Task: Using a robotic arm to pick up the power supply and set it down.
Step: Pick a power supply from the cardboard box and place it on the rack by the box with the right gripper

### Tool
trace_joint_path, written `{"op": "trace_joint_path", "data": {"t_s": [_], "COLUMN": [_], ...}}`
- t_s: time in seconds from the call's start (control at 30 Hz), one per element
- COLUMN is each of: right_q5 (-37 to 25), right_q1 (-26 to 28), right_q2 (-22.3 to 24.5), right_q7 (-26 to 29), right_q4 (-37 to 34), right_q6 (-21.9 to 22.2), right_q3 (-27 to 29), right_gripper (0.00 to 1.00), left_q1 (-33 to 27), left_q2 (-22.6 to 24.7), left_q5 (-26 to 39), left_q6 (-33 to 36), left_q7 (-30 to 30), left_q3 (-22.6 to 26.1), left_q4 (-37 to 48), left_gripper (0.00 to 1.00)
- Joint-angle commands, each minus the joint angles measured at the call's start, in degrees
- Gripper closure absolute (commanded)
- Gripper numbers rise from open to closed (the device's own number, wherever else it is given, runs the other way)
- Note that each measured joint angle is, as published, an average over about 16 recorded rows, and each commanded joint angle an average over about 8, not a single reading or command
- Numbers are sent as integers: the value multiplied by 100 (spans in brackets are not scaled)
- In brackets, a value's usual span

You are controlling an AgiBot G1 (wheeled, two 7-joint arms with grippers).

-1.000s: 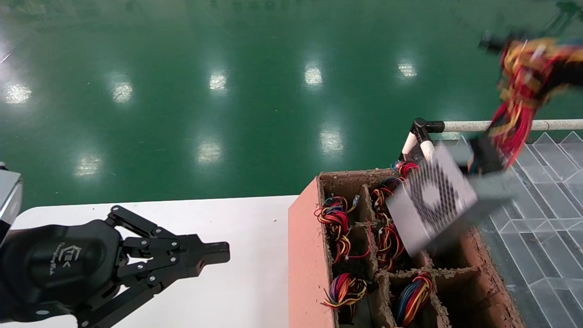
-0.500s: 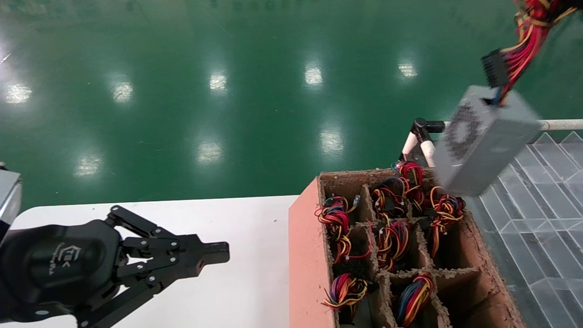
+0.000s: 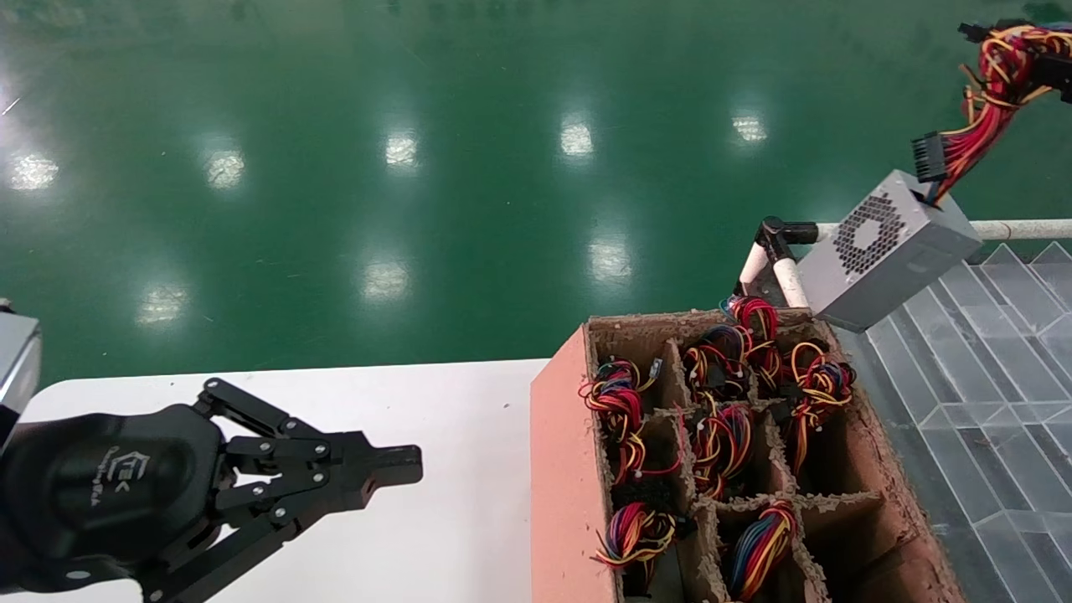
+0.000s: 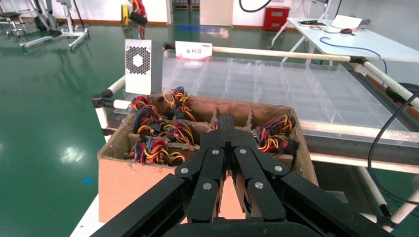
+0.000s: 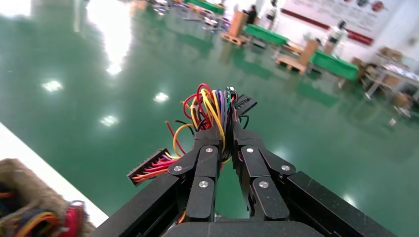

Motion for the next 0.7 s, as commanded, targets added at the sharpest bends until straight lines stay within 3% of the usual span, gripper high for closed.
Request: {"op": "trace_joint_path", "data": {"t_s": [0.03, 0.27, 0.7], "right_q5": [-100, -412, -652], "right_q1": [123, 462, 841], "right_q2": [-78, -325, -576], "right_q7": [-105, -403, -679], "right_q4": [-306, -852, -1405], "right_q6": [78, 735, 1146], "right_q3": [-47, -188, -323], "right_gripper": [100, 100, 100], "left_q1": [0, -1, -2], "left_q2": [0, -1, -3], "left_q5": [0, -2, -5], "left_q6": [0, -1, -3], "left_q7": [0, 2, 4], "left_q3": [1, 3, 7], "left_q4": [0, 0, 0], "left_gripper": [100, 100, 100]}}
